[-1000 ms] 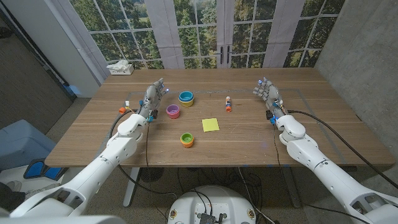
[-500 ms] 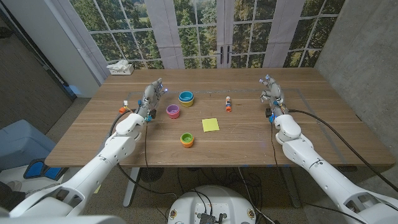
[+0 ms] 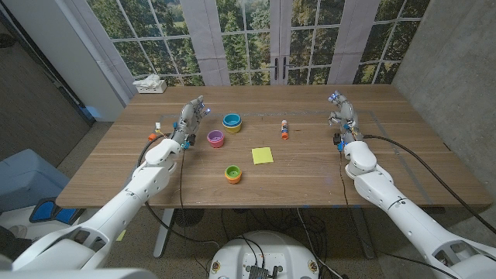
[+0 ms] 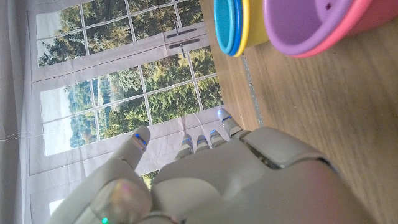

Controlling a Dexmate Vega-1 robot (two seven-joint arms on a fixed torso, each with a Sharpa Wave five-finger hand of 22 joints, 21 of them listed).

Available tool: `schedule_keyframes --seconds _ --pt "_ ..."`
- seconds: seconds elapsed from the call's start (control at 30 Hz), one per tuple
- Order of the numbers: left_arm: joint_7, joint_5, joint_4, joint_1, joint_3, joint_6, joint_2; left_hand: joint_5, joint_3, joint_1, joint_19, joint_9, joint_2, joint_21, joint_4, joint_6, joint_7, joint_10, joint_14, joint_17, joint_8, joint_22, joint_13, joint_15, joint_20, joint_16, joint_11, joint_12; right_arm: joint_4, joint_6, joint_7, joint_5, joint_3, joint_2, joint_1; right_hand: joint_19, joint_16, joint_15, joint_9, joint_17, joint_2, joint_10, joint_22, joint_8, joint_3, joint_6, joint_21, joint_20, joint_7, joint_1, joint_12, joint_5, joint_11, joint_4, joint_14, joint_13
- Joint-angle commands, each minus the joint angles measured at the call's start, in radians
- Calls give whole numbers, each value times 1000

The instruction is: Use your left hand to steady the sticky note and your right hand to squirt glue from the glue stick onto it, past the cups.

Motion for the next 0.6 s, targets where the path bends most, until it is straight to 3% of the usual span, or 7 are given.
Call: schedule_keyframes --seconds 0.03,0.1,0.13,0.27,0.6 --pt "-25 -3 18 -12 0 -7 2 9 5 8 -82 3 81 -2 1 -13 -2 -38 -63 3 5 2 4 -30 -76 2 -8 6 -87 -98 -50 -75 -21 -55 -10 -30 20 0 6 -1 45 -18 -57 -3 76 -5 -19 -4 -19 141 -1 8 -12 -42 -35 1" --pt "-29 -6 22 -12 -1 -10 1 9 5 7 -80 3 81 -4 2 -12 -2 -37 -63 3 5 2 4 -30 -75 3 -8 7 -123 -148 -58 -97 -29 -79 -11 -40 27 -2 8 0 60 -15 -62 0 108 2 -15 -11 -30 200 1 23 -19 -50 -40 1" --pt "-31 -6 24 -13 0 -11 1 9 5 7 -79 3 81 -4 2 -12 -2 -36 -63 3 5 2 4 -30 -75 3 -8 7 -133 -158 -69 -109 -31 -82 -13 -40 31 -1 10 -1 58 -10 -82 4 133 11 -15 -12 -44 255 3 36 -24 -51 -43 1" --pt "-39 -9 25 -12 -1 -12 1 9 5 6 -77 3 80 -6 3 -9 -1 -36 -63 3 7 2 4 -30 -75 3 -8 8 -202 -250 -104 -159 -41 -119 -20 -57 30 -2 11 -2 44 -18 -133 4 175 10 -27 -16 -66 353 0 70 -40 -55 -59 2" --pt "-56 -11 23 -14 2 -11 5 11 6 5 -72 3 80 -12 4 -6 -2 -30 -60 4 9 3 4 -30 -73 5 -6 10 -318 -398 -100 -239 -62 -198 -19 -98 17 -1 13 -6 15 -33 -173 2 189 4 -39 -16 -98 415 -2 91 -58 -49 -90 3"
